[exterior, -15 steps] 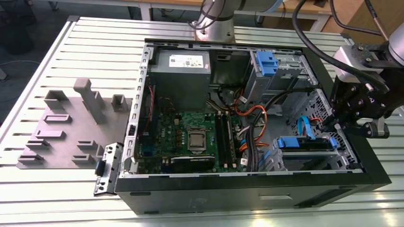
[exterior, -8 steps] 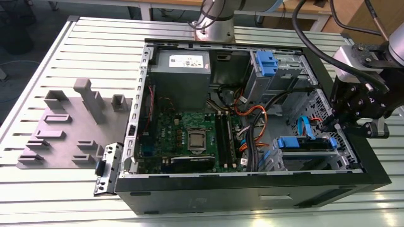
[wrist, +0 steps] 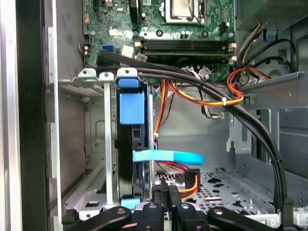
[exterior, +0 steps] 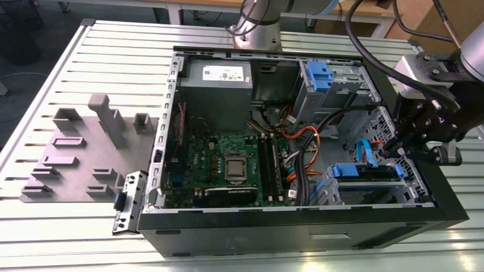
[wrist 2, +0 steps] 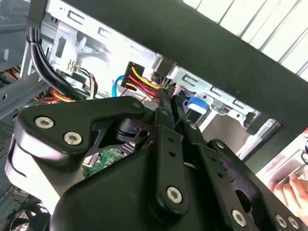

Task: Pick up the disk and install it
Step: 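Insert the second disk wire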

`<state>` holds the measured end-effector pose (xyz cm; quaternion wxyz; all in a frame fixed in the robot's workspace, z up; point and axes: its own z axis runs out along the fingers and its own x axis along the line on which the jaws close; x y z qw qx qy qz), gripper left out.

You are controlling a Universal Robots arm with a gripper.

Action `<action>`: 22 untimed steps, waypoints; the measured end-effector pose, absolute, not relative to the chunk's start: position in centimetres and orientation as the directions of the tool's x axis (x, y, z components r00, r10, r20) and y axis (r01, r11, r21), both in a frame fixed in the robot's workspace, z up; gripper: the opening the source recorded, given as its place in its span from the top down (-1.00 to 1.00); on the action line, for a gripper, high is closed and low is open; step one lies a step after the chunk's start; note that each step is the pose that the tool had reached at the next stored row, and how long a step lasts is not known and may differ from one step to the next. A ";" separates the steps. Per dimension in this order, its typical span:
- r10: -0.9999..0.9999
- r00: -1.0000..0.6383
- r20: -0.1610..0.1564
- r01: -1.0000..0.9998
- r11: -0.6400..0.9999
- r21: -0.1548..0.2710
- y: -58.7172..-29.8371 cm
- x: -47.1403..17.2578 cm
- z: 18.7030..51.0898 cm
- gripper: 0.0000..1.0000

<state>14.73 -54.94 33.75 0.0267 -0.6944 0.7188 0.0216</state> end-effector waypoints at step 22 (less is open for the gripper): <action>-0.997 -0.034 -0.069 -0.999 0.035 -0.014 -56.3 13.8 34.2 0.67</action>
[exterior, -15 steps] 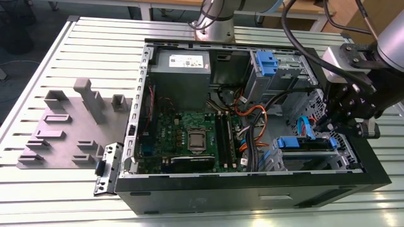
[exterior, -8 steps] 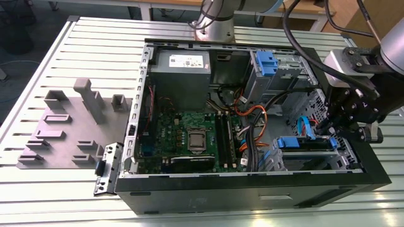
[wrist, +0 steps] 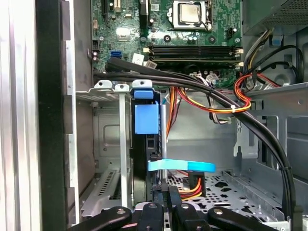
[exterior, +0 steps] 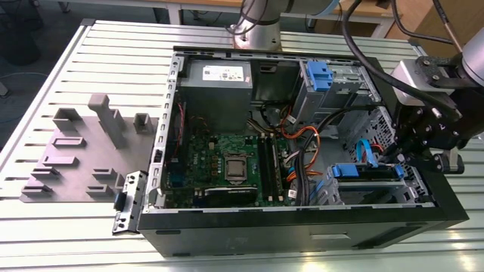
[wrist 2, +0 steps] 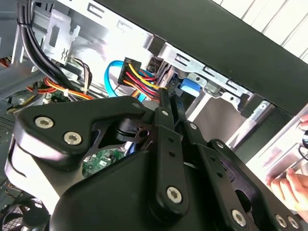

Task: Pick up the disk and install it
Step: 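Insert the second disk wire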

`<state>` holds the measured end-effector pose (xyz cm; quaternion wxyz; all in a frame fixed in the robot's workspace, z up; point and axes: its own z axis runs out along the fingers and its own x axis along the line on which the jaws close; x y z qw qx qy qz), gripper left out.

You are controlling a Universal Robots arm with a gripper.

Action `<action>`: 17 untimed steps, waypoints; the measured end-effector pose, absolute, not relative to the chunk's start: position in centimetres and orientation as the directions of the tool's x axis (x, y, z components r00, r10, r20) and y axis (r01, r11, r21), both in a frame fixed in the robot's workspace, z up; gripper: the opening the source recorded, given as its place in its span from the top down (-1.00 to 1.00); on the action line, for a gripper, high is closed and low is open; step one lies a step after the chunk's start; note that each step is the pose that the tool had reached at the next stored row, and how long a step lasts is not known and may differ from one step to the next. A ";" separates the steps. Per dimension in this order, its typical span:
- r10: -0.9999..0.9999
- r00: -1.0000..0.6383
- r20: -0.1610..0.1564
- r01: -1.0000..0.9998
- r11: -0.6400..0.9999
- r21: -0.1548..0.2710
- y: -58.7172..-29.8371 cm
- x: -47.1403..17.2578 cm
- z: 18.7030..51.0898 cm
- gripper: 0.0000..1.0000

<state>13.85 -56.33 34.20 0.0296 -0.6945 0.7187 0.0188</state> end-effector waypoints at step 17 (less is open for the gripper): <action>-0.998 -0.034 -0.062 -0.999 0.035 -0.014 -57.0 13.8 33.9 0.67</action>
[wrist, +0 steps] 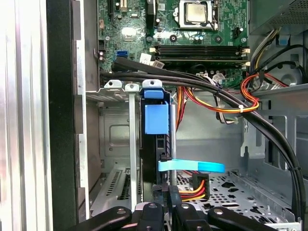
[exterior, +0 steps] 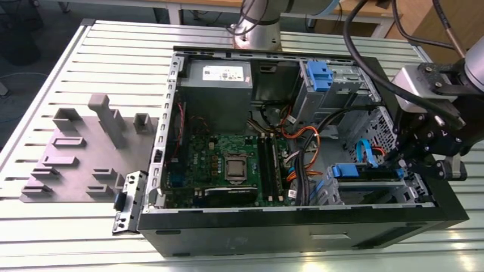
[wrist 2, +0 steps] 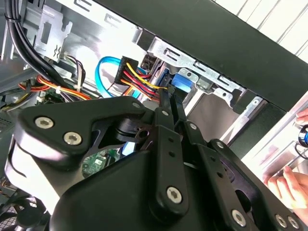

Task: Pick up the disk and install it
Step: 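Insert the second disk wire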

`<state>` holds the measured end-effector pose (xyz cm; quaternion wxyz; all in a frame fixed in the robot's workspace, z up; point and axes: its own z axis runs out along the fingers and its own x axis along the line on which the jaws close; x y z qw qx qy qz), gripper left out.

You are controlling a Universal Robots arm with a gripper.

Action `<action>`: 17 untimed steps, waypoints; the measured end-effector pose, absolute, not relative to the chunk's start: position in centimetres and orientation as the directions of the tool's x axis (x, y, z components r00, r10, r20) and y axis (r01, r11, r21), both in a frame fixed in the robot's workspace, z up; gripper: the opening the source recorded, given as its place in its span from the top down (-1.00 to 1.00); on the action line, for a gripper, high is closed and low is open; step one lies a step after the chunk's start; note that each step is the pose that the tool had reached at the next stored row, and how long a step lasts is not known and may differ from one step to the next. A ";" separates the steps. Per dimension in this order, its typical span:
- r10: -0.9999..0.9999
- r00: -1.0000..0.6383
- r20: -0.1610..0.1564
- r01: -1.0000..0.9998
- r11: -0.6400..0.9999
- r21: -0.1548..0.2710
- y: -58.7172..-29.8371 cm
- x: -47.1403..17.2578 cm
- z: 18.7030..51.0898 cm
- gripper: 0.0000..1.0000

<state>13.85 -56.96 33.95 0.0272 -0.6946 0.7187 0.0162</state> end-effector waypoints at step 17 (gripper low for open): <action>-0.998 -0.034 -0.058 -0.999 0.035 -0.015 -57.0 13.8 33.6 0.52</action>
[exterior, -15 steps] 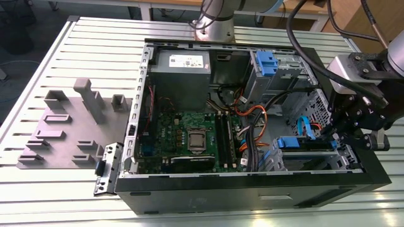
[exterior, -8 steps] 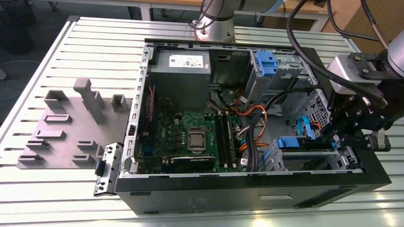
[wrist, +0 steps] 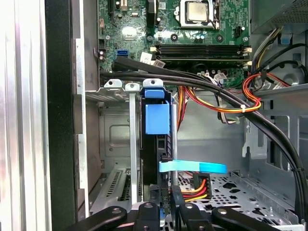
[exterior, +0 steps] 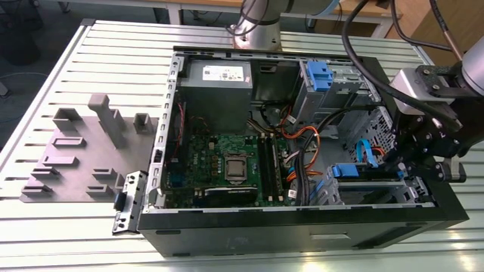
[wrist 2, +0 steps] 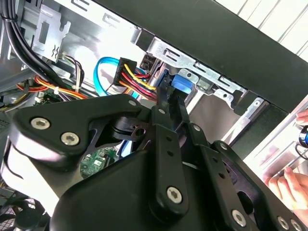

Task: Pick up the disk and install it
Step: 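Insert the second disk wire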

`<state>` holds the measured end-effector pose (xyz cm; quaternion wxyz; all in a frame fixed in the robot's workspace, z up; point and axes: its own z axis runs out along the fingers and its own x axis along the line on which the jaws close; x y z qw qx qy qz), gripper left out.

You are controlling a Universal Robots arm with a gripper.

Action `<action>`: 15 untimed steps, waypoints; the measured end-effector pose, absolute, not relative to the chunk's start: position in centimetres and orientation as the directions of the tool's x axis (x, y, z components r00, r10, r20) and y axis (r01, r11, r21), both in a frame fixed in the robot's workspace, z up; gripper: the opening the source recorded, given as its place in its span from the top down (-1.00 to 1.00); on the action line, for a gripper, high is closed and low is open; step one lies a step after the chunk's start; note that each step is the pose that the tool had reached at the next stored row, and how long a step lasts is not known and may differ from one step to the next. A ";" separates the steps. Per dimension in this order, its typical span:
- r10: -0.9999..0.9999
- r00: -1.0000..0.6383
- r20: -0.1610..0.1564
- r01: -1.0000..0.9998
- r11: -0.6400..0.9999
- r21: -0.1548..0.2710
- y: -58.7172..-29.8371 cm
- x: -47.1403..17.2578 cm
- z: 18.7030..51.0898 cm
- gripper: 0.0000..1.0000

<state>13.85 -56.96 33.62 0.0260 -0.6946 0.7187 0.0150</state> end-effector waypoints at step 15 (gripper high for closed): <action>-0.998 -0.034 -0.056 -0.999 0.034 -0.015 -56.9 14.0 33.3 0.52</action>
